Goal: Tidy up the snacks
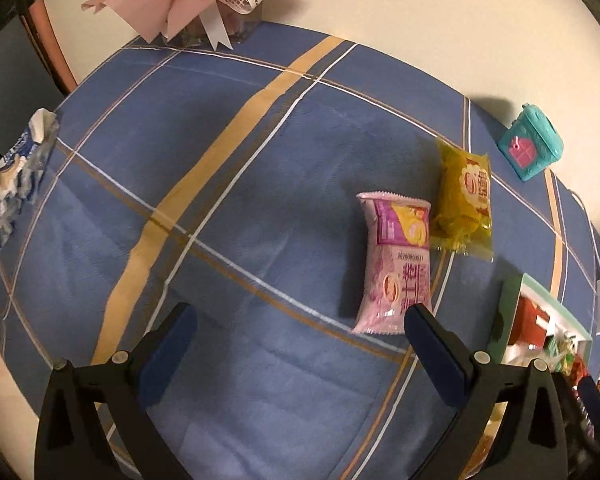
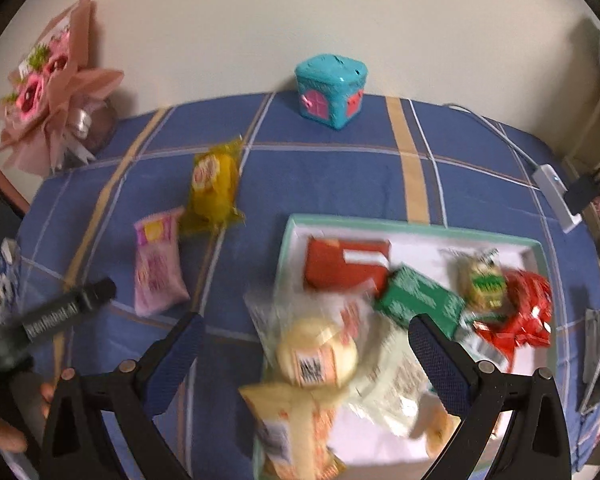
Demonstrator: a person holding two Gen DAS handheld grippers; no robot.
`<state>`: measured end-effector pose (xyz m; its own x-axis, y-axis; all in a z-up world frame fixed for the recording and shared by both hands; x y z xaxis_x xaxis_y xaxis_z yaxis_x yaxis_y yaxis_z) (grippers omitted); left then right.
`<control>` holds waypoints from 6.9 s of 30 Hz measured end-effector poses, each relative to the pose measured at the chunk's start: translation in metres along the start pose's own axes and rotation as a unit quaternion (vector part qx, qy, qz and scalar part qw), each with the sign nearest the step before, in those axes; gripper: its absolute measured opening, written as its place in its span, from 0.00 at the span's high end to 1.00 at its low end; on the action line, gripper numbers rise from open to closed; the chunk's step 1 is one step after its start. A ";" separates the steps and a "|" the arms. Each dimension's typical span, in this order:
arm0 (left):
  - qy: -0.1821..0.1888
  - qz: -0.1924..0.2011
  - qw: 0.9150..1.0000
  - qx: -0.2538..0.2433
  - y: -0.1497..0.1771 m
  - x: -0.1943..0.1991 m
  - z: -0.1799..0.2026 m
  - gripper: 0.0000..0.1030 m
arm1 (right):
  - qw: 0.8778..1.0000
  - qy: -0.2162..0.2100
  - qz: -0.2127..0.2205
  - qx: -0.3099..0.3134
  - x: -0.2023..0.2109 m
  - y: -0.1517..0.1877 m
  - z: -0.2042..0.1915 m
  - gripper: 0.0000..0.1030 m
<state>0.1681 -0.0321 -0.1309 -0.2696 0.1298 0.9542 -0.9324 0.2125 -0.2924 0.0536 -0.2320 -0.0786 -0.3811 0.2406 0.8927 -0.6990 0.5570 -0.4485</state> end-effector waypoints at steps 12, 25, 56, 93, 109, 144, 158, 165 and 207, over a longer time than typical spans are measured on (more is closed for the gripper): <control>0.024 -0.019 0.999 -0.023 -0.010 -0.037 0.035 0.00 | 0.998 -0.058 -0.029 -0.020 -0.056 -0.063 -0.030 0.00; 0.014 -0.025 0.998 -0.062 -0.020 -0.064 0.060 0.29 | 0.996 -0.057 -0.066 0.021 -0.116 -0.085 -0.068 0.00; 0.007 0.001 1.000 -0.002 -0.026 -0.025 0.016 0.59 | 0.994 -0.090 -0.065 0.005 -0.074 -0.043 -0.070 0.59; -0.002 -0.004 1.000 0.012 -0.014 -0.013 -0.004 0.59 | 0.993 -0.037 -0.088 0.070 -0.085 -0.019 -0.073 0.49; 0.014 -0.006 1.000 0.004 -0.010 -0.006 0.005 0.59 | 0.993 -0.070 -0.088 0.047 -0.078 -0.006 -0.070 0.59; 0.126 0.030 0.960 -0.250 0.128 0.091 0.216 0.59 | 0.986 0.018 -0.046 -0.160 0.034 0.083 0.169 0.59; 0.105 0.006 0.959 -0.264 0.141 0.065 0.226 0.59 | 0.985 0.026 -0.072 -0.155 0.012 0.091 0.172 0.58; 0.099 0.010 0.959 -0.264 0.139 0.062 0.227 0.59 | 0.985 0.037 -0.084 -0.143 0.006 0.093 0.167 0.56; -0.036 0.063 0.976 -0.206 0.142 0.086 0.082 0.04 | 0.995 0.047 -0.040 -0.082 0.069 0.143 0.108 0.00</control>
<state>-0.0071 -0.0704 -0.0847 -0.4059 0.1152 0.9066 -0.7183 0.5731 -0.3944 -0.1377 -0.2216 -0.0853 -0.2644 0.2596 0.9288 -0.6142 0.6972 -0.3697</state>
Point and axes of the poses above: each gripper's, at about its wrist camera, not at the fingertips, and x roughly against the way its jaws point, z to its right, y to its underside, the point moved 9 cm from there along -x, roughly the way its jaws point, and after that the axes turned 2 degrees about -y, right-handed, at the moved point
